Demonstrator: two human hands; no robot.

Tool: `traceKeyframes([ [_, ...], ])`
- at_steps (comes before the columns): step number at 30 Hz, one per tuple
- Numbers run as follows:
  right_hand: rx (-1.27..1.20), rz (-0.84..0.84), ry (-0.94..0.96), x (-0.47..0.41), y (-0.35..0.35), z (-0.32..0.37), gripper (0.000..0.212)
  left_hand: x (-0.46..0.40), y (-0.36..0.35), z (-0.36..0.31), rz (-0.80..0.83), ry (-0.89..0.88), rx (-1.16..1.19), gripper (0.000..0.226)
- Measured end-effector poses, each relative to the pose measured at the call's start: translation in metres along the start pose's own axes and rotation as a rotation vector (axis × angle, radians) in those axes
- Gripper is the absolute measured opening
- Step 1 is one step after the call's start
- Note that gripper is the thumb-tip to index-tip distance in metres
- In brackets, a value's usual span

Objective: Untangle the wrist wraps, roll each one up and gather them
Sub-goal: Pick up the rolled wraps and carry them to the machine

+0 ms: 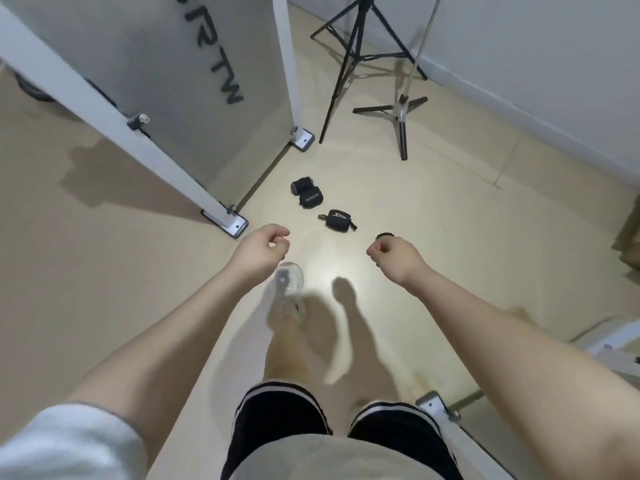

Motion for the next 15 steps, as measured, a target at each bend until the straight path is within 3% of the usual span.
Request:
traceKeyframes([
  [3,0.004,-0.047,-0.085,-0.088,-0.008,-0.006,0.017,-0.117,-0.002,-0.012,0.064,0.051,0.018,0.022],
  [6,-0.008,-0.075,-0.167,-0.165,-0.028,-0.02,0.018,-0.22,-0.013,-0.016,0.111,0.033,-0.109,0.027],
  [9,0.027,-0.029,-0.229,-0.227,-0.055,-0.045,0.018,-0.304,-0.029,-0.006,0.14,0.037,-0.184,0.031],
  [15,0.191,0.078,-0.252,-0.335,-0.105,-0.111,0.037,-0.432,-0.089,0.04,0.217,0.048,-0.367,0.045],
])
Point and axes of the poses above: each hand's wrist, its own x-axis away from the middle knuckle, its own y-axis out of the back of the hand, z = x × y, the point moved 4 cm from there along -x, towards the middle knuckle, and after that the axes turned 8 degrees about y, right-handed, at the moved point
